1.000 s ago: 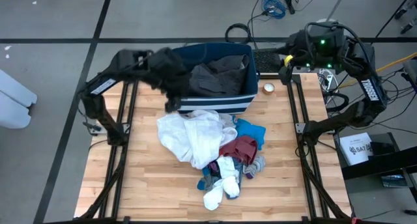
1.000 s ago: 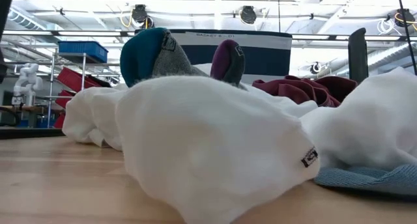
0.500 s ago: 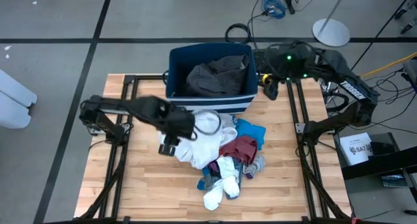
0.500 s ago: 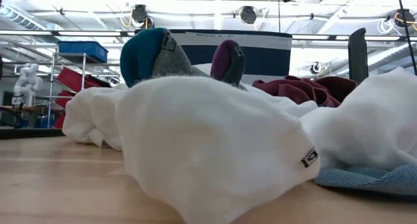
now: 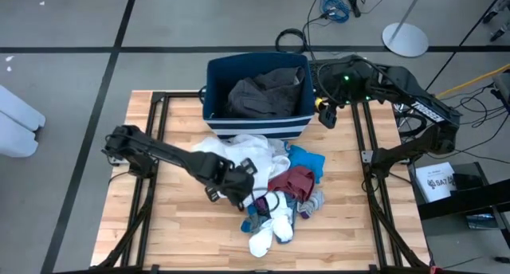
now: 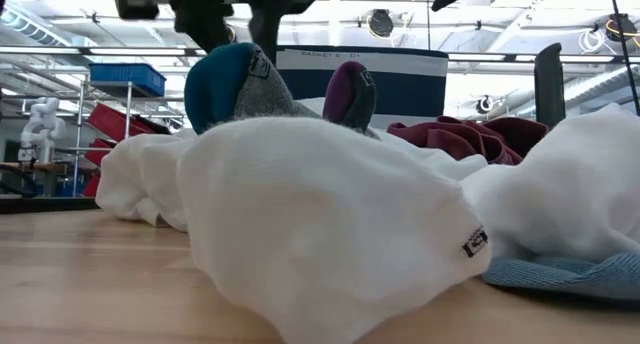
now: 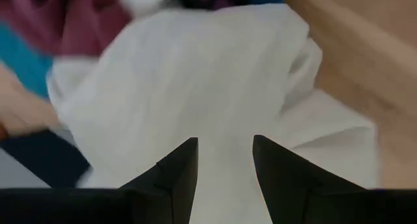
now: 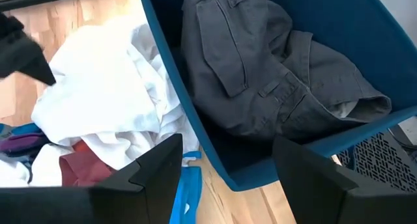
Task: Sort clothes
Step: Put the white polo shirt into the blue laundry organizer
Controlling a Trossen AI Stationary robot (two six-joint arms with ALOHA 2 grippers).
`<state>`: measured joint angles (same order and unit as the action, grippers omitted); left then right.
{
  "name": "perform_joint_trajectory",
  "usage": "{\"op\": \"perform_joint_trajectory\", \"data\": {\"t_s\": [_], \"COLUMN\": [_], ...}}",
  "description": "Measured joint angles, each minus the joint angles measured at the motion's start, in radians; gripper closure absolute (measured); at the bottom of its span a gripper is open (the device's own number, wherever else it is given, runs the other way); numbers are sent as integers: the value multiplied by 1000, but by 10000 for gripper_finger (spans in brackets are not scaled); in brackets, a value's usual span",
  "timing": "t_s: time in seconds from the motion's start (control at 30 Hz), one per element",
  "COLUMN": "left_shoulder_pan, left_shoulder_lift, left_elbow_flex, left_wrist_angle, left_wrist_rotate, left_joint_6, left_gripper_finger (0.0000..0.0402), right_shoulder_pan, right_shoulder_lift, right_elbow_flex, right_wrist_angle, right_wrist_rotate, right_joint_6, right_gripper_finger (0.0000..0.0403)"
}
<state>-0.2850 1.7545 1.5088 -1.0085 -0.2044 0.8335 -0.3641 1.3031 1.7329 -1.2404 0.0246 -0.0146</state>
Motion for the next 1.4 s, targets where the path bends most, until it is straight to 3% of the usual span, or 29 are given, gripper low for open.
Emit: {"op": "perform_joint_trajectory", "data": {"t_s": [0.33, 0.6, 1.0, 1.17, 1.4], "left_shoulder_pan": [-42, -44, -44, -44, -48], "left_shoulder_lift": [110, 122, 122, 122, 122], "left_elbow_flex": [0, 0, 0, 0, 54], "left_wrist_angle": [18, 26, 23, 24, -4], "left_wrist_rotate": [-133, -167, -168, -191, -327], "left_joint_6": [269, 274, 272, 239, 219], "left_gripper_finger": [244, 267, 391, 394, 398], "right_shoulder_pan": [0, 0, 0, 0, 0], "right_shoulder_lift": [-7, -7, -7, -7, -7], "right_elbow_flex": [0, 0, 0, 0, 0], "right_wrist_angle": [1, 2, 3, 3, 2], "right_wrist_rotate": [0, 0, 0, 0, 0], "right_joint_6": [1, 0, 0, 0, 0], "right_gripper_finger": [176, 176, 176, 176, 176]}}
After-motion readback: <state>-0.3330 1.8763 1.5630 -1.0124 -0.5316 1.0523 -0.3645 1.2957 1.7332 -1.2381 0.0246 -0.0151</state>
